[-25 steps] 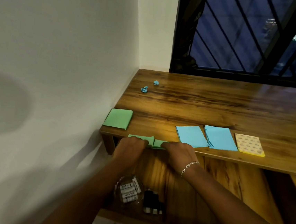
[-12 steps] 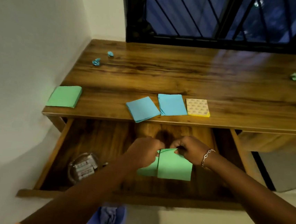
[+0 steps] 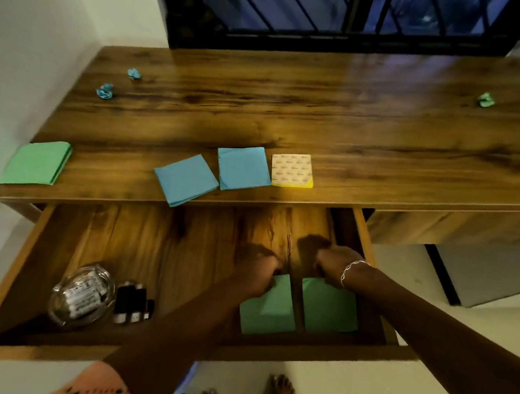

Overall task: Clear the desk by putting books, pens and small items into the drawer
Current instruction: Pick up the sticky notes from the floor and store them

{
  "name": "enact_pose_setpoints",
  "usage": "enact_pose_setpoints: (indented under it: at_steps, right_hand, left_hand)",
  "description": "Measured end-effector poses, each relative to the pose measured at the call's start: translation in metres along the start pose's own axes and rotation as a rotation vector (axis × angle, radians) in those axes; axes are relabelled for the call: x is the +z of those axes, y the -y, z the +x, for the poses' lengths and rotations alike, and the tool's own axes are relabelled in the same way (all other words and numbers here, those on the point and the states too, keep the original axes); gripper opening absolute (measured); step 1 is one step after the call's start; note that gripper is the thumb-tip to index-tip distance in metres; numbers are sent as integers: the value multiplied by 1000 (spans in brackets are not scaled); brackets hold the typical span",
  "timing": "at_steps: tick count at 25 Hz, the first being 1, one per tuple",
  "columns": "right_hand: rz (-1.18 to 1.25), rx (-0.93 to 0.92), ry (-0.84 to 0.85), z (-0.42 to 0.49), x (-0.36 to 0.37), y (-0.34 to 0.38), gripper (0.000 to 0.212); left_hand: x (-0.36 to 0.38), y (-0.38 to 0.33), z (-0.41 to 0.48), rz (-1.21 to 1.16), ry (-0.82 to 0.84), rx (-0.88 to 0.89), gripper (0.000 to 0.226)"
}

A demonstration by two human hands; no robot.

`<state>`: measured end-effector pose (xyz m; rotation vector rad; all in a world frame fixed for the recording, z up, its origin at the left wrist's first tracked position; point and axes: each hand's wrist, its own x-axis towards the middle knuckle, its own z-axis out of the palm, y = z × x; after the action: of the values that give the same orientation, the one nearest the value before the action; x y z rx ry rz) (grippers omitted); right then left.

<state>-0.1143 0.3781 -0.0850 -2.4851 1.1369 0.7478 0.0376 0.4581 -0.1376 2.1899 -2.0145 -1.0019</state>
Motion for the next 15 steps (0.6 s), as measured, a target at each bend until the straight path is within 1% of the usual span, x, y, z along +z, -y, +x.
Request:
enact_pose_setpoints:
  at_steps: [4,7,12,15]
  right_hand:
    - [-147,-65,11,5,8,-4,30]
    - [-205,-104,-4,4,9,-2,30]
    - [-269,-155,-36,6,12,-2,28]
    - [-258,-157,-12,7,17,-5,28]
  left_hand:
    - [14,-8,5,6,-8,-28,38]
    - [16,-11,2,92,-52,-48,43]
    - [14,-17,-4,211,-77,-44,67]
    - [11,-20,-12,336,-58,-34,72]
